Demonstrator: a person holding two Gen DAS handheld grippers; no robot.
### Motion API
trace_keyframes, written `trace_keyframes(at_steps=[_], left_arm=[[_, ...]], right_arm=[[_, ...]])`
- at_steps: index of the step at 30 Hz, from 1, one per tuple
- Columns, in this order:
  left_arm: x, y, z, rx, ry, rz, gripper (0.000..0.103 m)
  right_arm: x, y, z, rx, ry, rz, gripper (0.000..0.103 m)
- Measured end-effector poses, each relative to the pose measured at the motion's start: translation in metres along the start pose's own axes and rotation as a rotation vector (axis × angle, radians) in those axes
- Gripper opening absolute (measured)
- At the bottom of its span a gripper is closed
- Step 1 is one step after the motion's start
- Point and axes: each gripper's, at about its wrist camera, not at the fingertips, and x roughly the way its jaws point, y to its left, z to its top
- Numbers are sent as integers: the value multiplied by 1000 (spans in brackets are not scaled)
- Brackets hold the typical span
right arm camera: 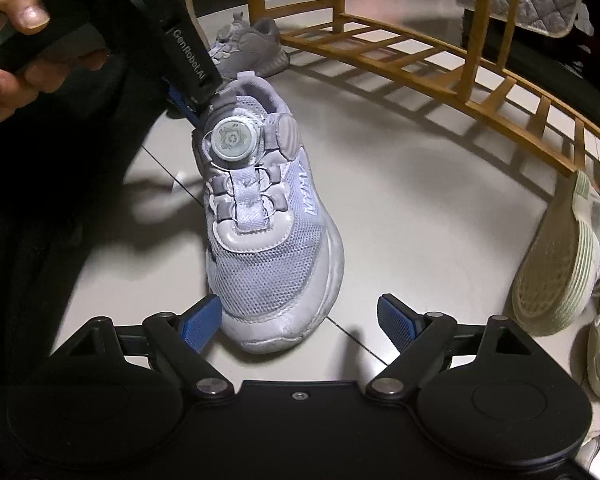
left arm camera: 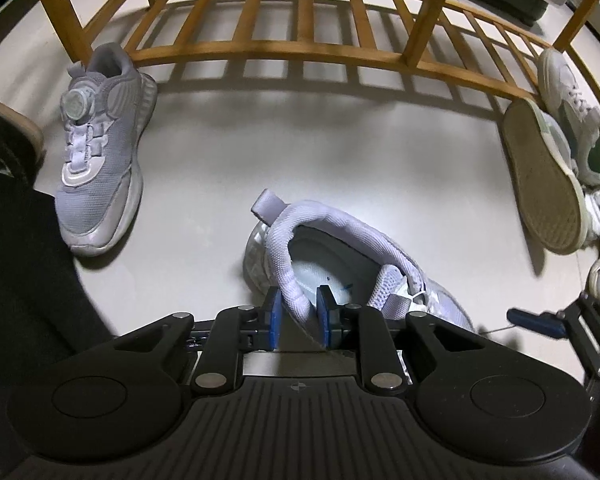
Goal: Organize scattered shoes
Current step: 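Lift the grey sneaker off the floor by its heel with the left gripper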
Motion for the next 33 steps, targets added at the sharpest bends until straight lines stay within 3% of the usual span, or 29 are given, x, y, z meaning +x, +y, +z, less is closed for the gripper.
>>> trace_keyframes(at_steps=[8, 15, 20, 26, 33], left_arm=[[1, 1, -5, -26, 3, -17, 19], [0, -16, -9, 35, 8, -62, 19], [-2, -28, -17, 77, 8, -86, 19], [-1, -26, -20, 48, 17, -127, 19], [-4, -31, -33, 80, 42, -169, 21]], right_arm=[[-6, 6, 5, -23, -16, 38, 82], [-1, 12, 4, -35, 11, 49, 82], [1, 20, -2, -46, 56, 42, 80], [-5, 21, -5, -13, 106, 31, 71], [-13, 24, -12, -35, 151, 18, 71]])
